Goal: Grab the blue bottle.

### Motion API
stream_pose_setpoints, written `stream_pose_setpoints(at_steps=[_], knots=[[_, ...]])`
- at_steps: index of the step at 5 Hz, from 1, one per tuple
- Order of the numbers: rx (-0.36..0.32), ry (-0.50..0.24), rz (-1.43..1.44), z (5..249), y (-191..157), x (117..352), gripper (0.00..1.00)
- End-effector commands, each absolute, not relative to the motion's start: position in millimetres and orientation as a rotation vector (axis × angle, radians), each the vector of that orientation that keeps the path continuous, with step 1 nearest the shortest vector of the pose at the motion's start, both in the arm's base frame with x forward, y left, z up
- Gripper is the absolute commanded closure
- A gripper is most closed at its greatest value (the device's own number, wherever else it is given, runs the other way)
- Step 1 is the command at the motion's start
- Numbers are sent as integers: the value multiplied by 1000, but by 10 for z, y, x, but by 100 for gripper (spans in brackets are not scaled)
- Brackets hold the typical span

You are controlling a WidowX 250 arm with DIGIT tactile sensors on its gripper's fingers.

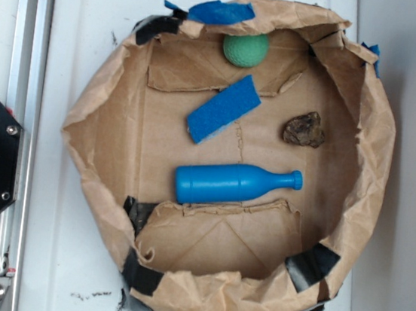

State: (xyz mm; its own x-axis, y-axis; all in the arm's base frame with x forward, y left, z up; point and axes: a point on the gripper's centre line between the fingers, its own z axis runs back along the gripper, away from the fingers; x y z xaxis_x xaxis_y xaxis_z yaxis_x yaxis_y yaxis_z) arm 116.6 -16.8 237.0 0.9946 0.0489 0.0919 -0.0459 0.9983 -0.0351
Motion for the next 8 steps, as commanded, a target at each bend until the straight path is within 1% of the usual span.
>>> stream_pose_setpoints(at_steps=[1,2,3,4,5,8], knots=[[-33,-93,47,2370,-168,1166,0],[-3,-104,60,2353,-271,1460,0],[7,-114,70,2332,-333,1658,0],[27,-134,24,2221,-441,1912,0],[-9,-166,33,2105,-296,2119,0],[-9,-166,33,2105,-296,2119,0]])
